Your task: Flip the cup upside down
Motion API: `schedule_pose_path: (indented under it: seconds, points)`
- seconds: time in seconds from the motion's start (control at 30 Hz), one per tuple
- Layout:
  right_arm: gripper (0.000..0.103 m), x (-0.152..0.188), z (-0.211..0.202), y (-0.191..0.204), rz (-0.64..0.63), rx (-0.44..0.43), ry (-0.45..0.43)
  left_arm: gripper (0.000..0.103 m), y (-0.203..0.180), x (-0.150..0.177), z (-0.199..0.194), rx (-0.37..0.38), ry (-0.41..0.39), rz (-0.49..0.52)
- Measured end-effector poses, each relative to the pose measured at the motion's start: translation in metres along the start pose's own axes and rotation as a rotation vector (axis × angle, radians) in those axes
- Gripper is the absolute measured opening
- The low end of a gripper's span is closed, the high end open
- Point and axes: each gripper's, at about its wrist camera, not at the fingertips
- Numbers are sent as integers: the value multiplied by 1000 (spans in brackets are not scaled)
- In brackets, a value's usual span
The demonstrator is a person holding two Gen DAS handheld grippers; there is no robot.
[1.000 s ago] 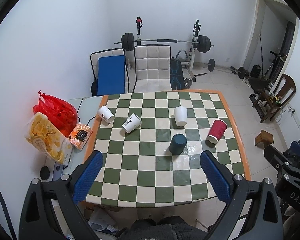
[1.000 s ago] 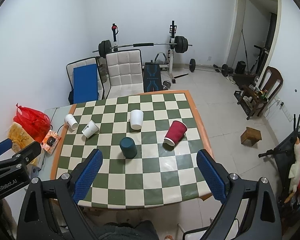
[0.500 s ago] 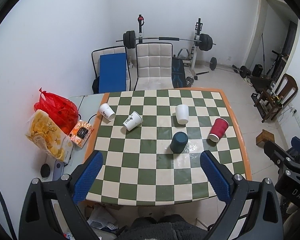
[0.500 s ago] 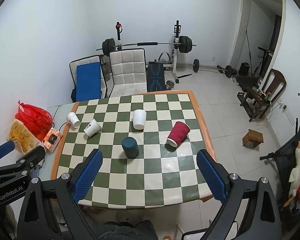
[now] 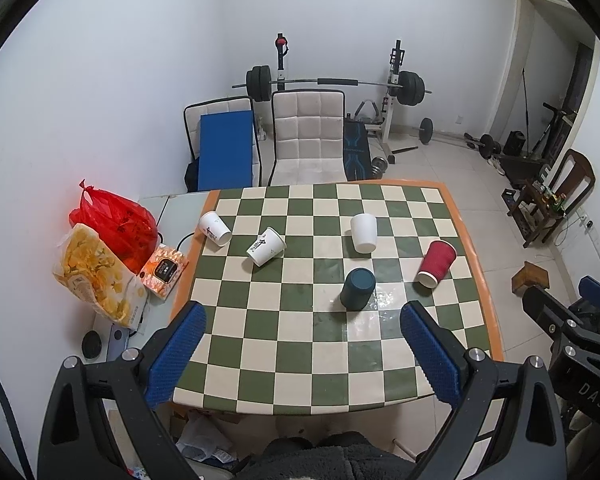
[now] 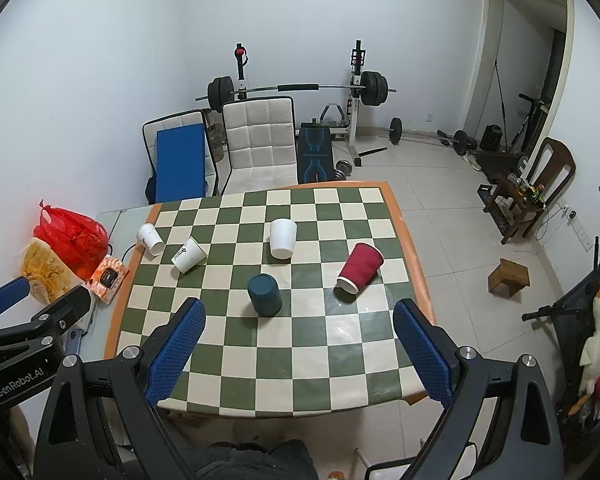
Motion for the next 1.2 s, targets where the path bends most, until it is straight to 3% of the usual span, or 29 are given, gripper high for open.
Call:
schedule_pose_path:
  seconds: [1.2]
  points:
    - [101, 4, 2, -7, -9, -27, 5, 100, -2, 0, 0, -6, 17, -15]
Point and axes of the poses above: each gripper's, at about its wrist camera, not at the fingertips, and z roughly the way its jaws point, y to its left, x to its underside, and after that the axes turned 8 degrees about x, right-handed
